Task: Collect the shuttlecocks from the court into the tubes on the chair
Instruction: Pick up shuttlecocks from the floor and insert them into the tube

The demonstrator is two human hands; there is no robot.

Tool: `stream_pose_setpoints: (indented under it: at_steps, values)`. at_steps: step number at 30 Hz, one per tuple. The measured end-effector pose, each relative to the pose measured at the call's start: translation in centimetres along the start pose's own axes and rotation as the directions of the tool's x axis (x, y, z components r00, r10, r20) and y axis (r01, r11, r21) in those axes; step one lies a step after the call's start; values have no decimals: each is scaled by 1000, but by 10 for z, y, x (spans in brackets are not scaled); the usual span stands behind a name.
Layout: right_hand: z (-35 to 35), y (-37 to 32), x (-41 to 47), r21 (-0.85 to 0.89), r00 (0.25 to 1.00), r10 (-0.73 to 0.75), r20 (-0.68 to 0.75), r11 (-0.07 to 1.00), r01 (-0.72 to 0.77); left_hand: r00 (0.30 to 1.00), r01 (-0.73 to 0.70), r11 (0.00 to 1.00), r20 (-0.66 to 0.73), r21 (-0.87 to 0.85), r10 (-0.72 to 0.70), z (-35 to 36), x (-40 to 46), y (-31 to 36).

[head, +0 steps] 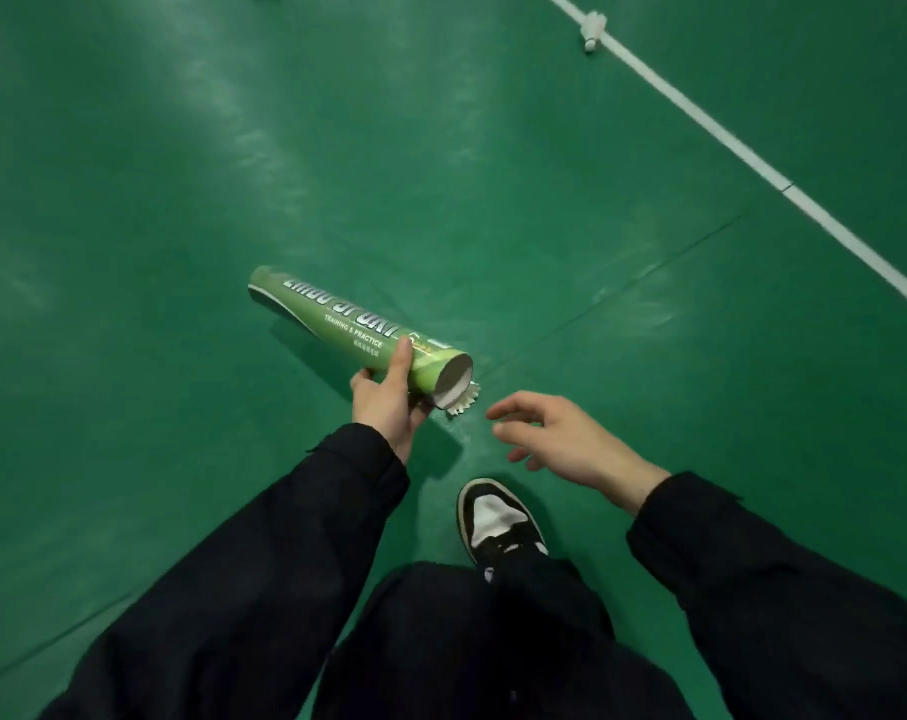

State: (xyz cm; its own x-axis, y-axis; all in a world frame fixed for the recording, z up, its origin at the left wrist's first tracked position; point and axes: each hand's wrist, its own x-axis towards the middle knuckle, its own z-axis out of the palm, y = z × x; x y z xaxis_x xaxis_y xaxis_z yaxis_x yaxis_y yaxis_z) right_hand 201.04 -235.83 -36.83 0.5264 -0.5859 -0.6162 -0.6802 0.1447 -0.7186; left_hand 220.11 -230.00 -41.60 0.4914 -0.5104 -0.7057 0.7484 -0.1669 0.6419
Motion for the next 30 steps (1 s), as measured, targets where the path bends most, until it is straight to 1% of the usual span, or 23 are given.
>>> stream_pose_setpoints:
  at_steps: [2,4,6,8,10,11,13,14,15,16,17,18,19,21,22,23,25,26,27,28,30]
  values:
    - [28,15,44,28,1000,23,-12,999,-22,999,-2,1000,-46,13,2,-7,20,-3]
    - [55,31,87,27,996,35,-79,999,-33,995,-2,1000,-105,23,4,-20,40,-8]
    - [78,45,119,-12,991,51,-124,999,-53,987,0,999,-162,52,8,-33,53,-12]
    - [93,55,140,-60,980,109,-167,991,-121,979,9,998,-203,67,4,-41,59,-13]
    - [93,52,142,-38,948,128,-292,989,-145,974,8,998,-225,57,5,-43,56,-8]
    - [89,49,138,5,927,109,-360,993,-115,972,4,1000,-235,30,3,-44,53,-5]
    - [75,37,122,143,882,48,-470,990,22,971,-9,999,-239,-54,-4,-41,50,5]
    - [67,28,109,191,858,-4,-513,974,119,972,-20,996,-236,-89,-1,-39,49,10]
    - [60,19,94,163,827,-115,-551,957,241,973,-32,993,-231,-116,4,-37,48,14]
    - [55,12,81,62,780,-271,-563,928,367,974,-44,989,-224,-140,11,-34,47,15]
    - [54,7,71,-77,729,-419,-541,888,453,976,-52,987,-216,-152,19,-30,45,15]
    - [55,3,64,-213,689,-529,-495,843,494,978,-59,987,-207,-150,27,-26,42,15]
    - [58,-1,62,-333,660,-605,-446,797,505,980,-63,988,-198,-140,34,-21,36,12]
    - [66,-5,64,-496,628,-687,-366,715,493,984,-67,991,-171,-113,47,-12,25,3]
    - [71,-6,63,-515,636,-689,-349,708,484,986,-70,993,-158,-96,54,-9,19,-1]
    - [74,-9,60,-481,661,-664,-351,733,481,987,-70,994,-150,-80,57,-7,14,-5]
    - [76,-9,50,-327,717,-573,-396,818,473,991,-56,994,-125,-96,44,-8,8,-10]
    - [77,-8,44,-282,730,-547,-410,837,469,994,-46,992,-106,-119,33,-9,5,-10]
    - [77,-6,39,-282,738,-542,-401,840,464,995,-42,990,-92,-137,29,-9,0,-8]
    - [78,-5,35,-295,754,-545,-368,837,461,996,-39,987,-84,-154,26,-9,-3,-7]
    - [81,-7,30,-322,806,-536,-251,831,453,997,-33,983,-70,-183,20,-9,-10,-8]
